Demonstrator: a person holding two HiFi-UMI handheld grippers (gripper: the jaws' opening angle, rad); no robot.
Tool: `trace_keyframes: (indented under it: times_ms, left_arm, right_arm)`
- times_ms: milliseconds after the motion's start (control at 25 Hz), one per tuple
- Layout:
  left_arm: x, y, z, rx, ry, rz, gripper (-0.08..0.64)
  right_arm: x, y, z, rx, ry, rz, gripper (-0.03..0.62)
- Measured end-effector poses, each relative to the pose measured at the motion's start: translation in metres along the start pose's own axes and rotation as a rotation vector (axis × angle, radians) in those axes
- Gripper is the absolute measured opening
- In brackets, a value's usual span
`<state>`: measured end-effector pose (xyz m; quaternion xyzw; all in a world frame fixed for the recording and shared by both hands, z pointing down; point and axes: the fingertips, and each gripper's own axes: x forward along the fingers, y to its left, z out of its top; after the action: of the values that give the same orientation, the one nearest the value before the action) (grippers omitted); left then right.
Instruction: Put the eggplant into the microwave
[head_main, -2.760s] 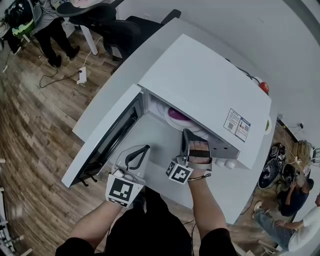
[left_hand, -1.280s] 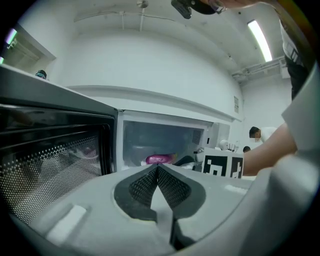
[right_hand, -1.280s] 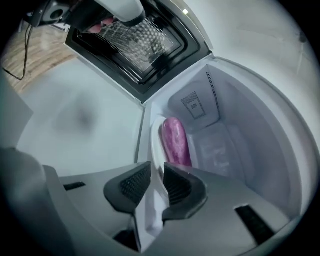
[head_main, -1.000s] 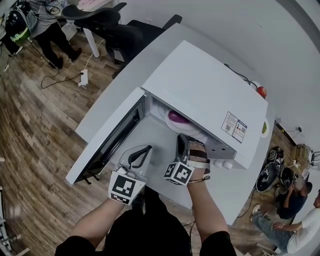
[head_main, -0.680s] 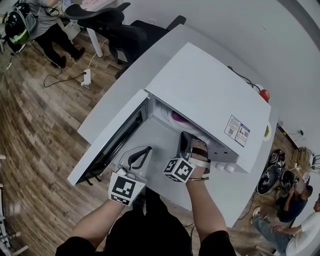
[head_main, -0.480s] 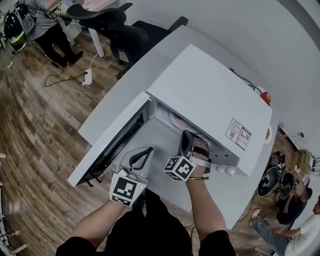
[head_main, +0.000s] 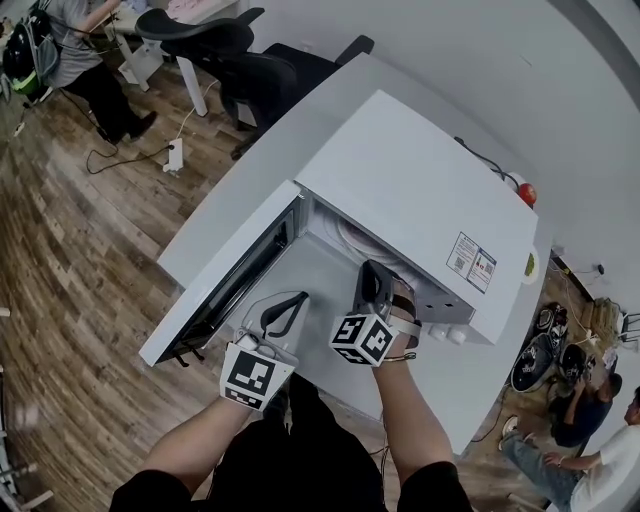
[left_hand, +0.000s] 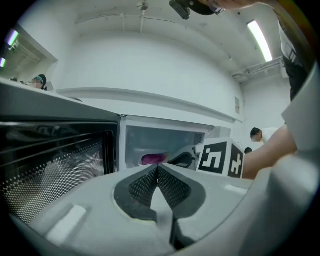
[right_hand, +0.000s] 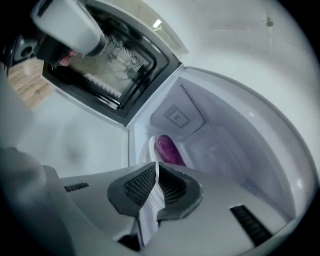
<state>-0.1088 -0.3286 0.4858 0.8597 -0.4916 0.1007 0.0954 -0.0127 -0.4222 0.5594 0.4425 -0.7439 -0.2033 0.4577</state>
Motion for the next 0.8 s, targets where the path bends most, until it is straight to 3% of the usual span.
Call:
trace_keyframes:
  times_ms: [240, 440, 640, 800]
  left_arm:
    - [-0.038, -0.024, 0.021, 0.011, -0.046, -0.026, 0.008]
    - [-0.077, -0.061, 0.038, 0.009, -0.093, -0.087, 0.008]
    - [-0.119, -0.103, 0.053, 0.023, -0.117, -0.159, 0.008]
    - [-0.149, -0.133, 0.064, 0.034, -0.128, -0.213, 0.008]
  right_arm:
    - [-0.081, 0.002, 0.017, 0.236, -0.08, 0.071, 0.029]
    - [-0.169, 0.004, 0.032, 0.335, -0.148, 0.079, 0.029]
    - [-0.252, 0.006, 0.045, 0.511, -0.226, 0.113, 0.029]
    - [-0.307, 0.004, 0.051, 0.567, -0.284, 0.104, 0.029]
